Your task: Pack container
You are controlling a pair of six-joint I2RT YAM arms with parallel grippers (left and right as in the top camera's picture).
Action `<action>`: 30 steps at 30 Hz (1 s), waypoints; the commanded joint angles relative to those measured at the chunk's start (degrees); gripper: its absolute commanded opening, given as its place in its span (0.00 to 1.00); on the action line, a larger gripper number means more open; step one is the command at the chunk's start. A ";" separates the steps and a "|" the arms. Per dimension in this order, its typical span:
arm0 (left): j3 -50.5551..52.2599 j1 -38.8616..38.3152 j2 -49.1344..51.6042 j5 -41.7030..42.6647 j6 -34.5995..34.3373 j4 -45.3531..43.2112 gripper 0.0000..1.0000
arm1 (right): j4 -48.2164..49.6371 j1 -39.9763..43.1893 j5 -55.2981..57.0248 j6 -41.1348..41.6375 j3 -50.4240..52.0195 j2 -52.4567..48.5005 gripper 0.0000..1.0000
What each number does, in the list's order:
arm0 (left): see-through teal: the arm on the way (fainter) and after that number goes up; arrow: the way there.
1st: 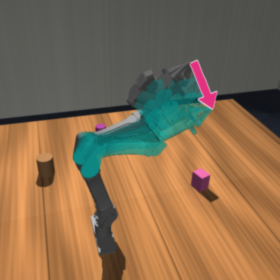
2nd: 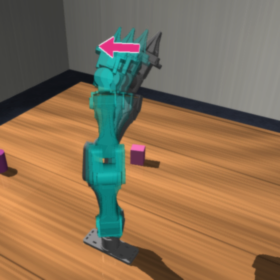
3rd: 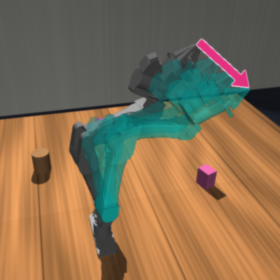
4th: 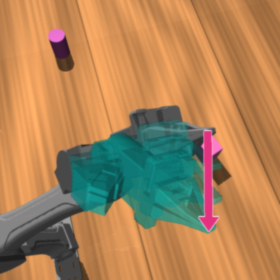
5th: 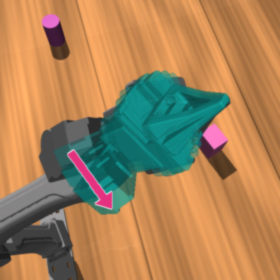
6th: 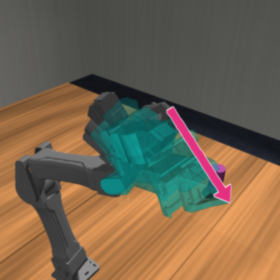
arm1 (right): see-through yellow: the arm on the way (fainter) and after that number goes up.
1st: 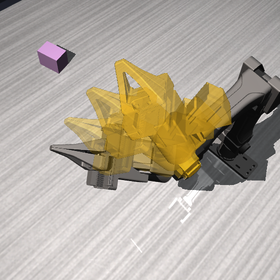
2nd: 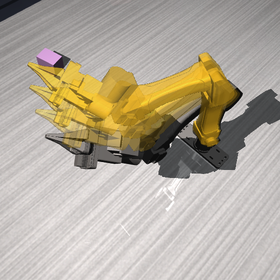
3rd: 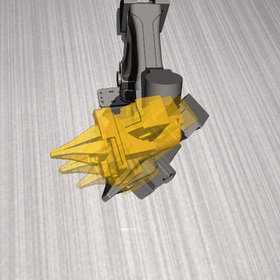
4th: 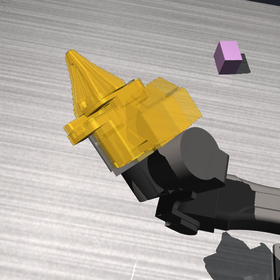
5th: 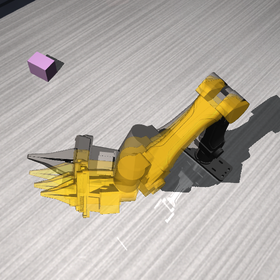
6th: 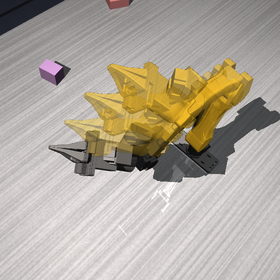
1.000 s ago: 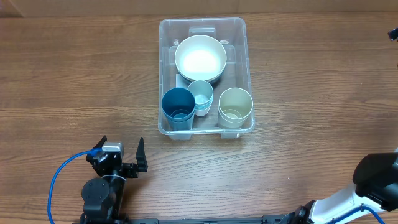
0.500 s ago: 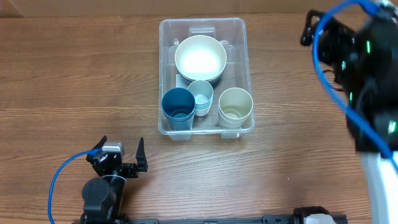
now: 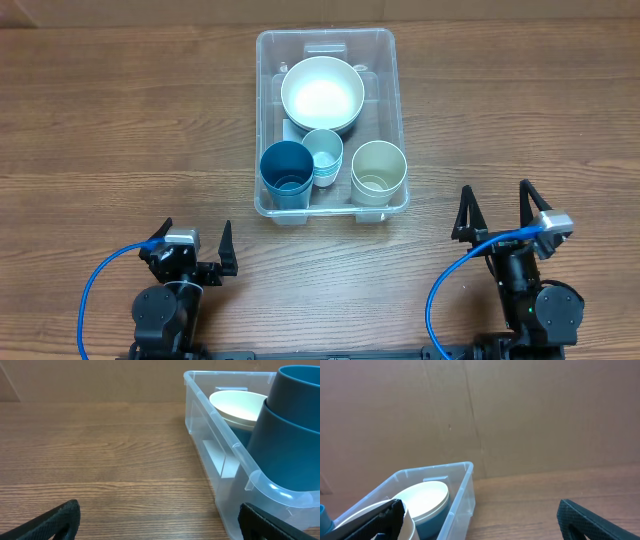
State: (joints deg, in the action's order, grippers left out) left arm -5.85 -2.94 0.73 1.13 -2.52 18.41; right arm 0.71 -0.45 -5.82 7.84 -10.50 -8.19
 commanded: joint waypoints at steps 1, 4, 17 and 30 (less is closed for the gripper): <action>0.31 0.35 -0.48 0.83 1.09 -0.22 1.00 | 0.15 0.11 -1.86 -1.86 4.31 4.83 1.00; 0.31 0.35 -0.48 0.83 1.09 -0.20 1.00 | 0.09 0.11 -2.49 -1.64 5.99 6.97 1.00; 0.31 0.35 -0.48 0.83 1.09 -0.20 1.00 | -5.03 0.11 -1.27 1.07 10.03 8.02 1.00; 0.31 0.35 -0.48 0.83 1.09 -0.20 1.00 | -4.90 0.11 -1.33 1.11 10.03 8.02 1.00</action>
State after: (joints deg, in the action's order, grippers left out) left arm -5.85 -2.94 0.73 1.13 -2.52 18.41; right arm -4.49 -0.47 -7.46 9.19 -1.04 -0.73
